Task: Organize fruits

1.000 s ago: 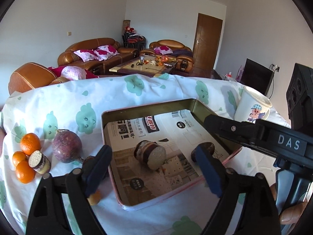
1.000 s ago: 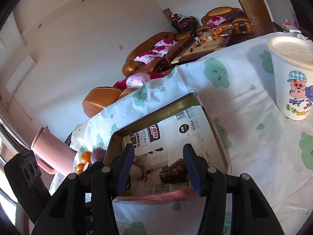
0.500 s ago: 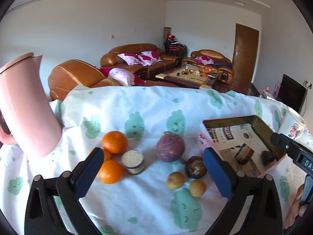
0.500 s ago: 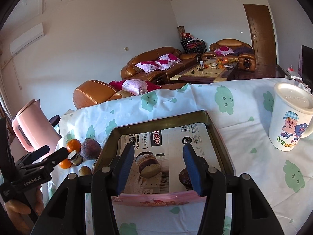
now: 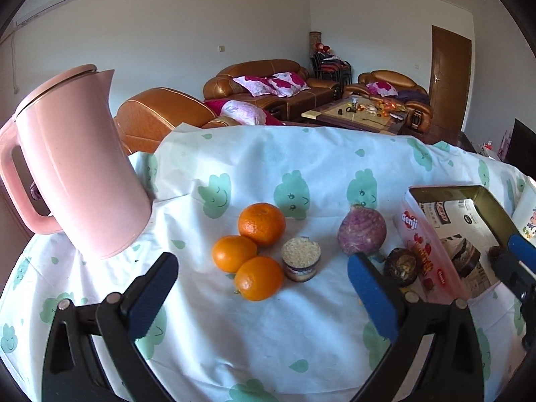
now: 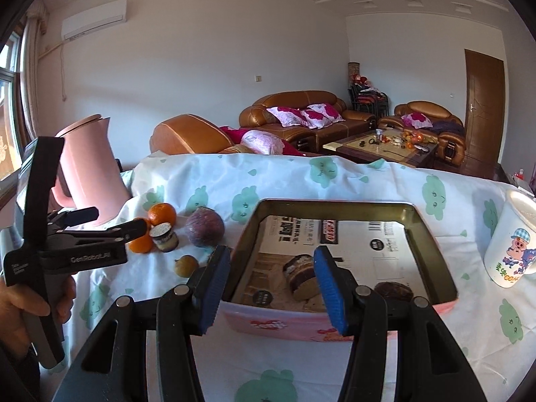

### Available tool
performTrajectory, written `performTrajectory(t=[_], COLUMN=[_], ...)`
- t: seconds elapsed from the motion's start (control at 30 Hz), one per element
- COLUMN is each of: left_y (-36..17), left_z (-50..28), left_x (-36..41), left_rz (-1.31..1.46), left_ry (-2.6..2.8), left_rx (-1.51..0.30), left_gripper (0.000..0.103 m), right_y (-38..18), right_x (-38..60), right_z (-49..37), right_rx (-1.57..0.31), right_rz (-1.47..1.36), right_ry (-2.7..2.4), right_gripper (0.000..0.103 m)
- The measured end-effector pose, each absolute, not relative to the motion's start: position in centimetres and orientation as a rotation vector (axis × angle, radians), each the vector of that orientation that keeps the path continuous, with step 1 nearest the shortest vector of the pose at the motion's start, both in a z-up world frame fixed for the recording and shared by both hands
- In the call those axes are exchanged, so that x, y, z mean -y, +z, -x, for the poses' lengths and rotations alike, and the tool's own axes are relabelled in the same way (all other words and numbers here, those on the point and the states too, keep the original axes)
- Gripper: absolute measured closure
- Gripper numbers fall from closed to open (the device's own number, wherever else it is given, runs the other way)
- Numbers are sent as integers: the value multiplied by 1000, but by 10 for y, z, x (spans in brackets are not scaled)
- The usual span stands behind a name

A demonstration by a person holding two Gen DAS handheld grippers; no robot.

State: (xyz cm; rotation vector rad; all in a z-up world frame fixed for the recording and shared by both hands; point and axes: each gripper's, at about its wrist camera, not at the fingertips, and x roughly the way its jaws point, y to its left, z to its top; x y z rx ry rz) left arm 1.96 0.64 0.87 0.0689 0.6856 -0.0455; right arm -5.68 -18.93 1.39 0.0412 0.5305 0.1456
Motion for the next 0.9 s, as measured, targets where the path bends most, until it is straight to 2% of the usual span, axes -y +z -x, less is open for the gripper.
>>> performTrajectory(t=[0.2, 0.33, 0.6, 0.83, 0.9], left_y=[13, 17, 19, 17, 16], left_z=[-21, -21, -24, -24, -25], left_x=[-19, -27, -40, -36, -34], left_rz=[-35, -44, -3, -12, -20], left_ry=[-17, 21, 28, 17, 14], left_rx=[-688, -668, -675, -673, -675], left_gripper=[0, 0, 0, 0, 0], right_y=[7, -3, -28, -34, -37], right_x=[135, 105, 86, 81, 79], right_z=[53, 43, 19, 9, 11], right_rx=[-570, -625, -755, -778, -781], right_rz=[85, 200, 308, 446, 483], right_ry=[215, 240, 242, 150, 130], right_gripper=[51, 69, 73, 74, 78])
